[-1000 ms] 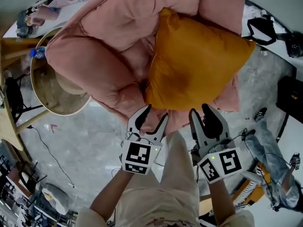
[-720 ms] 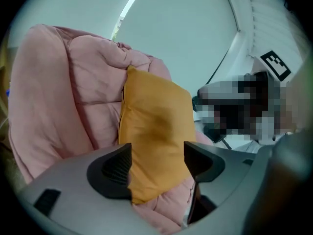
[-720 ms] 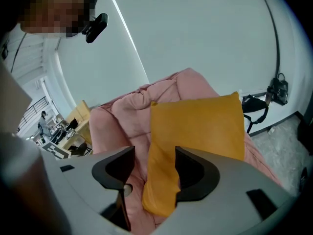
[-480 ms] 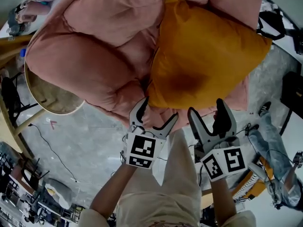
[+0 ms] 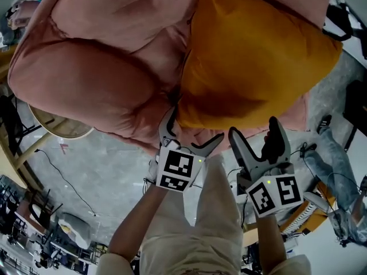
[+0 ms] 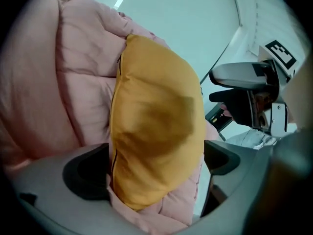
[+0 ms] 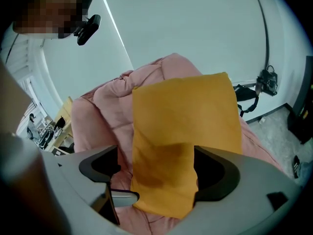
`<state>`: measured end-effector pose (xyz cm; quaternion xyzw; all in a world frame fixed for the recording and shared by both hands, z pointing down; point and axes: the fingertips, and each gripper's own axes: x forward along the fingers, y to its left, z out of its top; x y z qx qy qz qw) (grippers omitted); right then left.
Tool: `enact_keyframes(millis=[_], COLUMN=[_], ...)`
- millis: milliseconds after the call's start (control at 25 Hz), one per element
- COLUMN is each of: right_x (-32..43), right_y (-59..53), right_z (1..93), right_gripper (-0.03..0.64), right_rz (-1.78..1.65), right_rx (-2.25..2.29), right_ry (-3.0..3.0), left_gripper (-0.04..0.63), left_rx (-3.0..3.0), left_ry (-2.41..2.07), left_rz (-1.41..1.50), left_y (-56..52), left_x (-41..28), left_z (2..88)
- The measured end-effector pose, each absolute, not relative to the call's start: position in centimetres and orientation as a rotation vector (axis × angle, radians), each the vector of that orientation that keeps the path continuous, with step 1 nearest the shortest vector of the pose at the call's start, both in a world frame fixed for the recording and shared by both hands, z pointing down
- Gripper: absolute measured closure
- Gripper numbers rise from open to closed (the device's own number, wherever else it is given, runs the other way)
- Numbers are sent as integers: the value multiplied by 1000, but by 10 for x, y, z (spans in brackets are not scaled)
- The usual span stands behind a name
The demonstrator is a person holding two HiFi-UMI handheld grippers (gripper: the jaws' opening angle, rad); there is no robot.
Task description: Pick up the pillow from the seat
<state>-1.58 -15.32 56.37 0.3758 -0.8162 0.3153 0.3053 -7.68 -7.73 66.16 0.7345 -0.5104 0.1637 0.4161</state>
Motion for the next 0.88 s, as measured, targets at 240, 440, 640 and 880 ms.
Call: enact_keyframes(millis=[240,440,640,880], right_x=[-7,0,16,36], right_y=[-160,-163,-168,-176], right_z=[568,580,589,604], right_gripper=[143,110,35,34], right_rz=[814,750,751,735], right_rx=[1000,1002,1091,1145], right_ry=[-2143,-2120,-2087,-2054], left_gripper=[2,2,0,-2], left_rx=[1828,1842,1839,1821], left_ry=[-1266,-1236,-1227,-1228], left_rz=[422,427,429,434], left_y=[-87,-91,-95,-101], left_x=[-84,-87,-85,-82], left_z=[680,693,706,722])
